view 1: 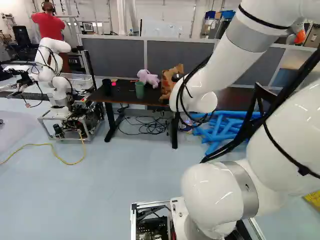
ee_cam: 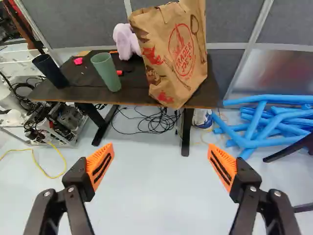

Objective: Pick up the bag on the ground and place it on the table

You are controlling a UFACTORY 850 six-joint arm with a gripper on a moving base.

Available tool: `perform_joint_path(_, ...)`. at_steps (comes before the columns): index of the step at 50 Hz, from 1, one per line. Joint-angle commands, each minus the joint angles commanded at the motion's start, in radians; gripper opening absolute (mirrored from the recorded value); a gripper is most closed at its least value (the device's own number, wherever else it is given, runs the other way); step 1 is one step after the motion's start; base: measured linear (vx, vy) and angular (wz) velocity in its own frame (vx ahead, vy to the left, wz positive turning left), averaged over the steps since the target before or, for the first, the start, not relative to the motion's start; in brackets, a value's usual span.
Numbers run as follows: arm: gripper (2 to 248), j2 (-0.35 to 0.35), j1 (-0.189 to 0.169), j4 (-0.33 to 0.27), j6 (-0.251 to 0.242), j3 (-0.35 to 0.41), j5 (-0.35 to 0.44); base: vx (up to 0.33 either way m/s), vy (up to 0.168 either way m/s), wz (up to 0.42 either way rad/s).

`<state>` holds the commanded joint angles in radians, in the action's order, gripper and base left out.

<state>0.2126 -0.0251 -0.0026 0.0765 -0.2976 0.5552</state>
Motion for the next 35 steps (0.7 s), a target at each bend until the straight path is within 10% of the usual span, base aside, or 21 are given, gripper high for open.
perform_joint_path(35, 247, 0.048, 0.018, 0.002, -0.055, 0.151, 0.227, 0.000, 0.000, 0.000)
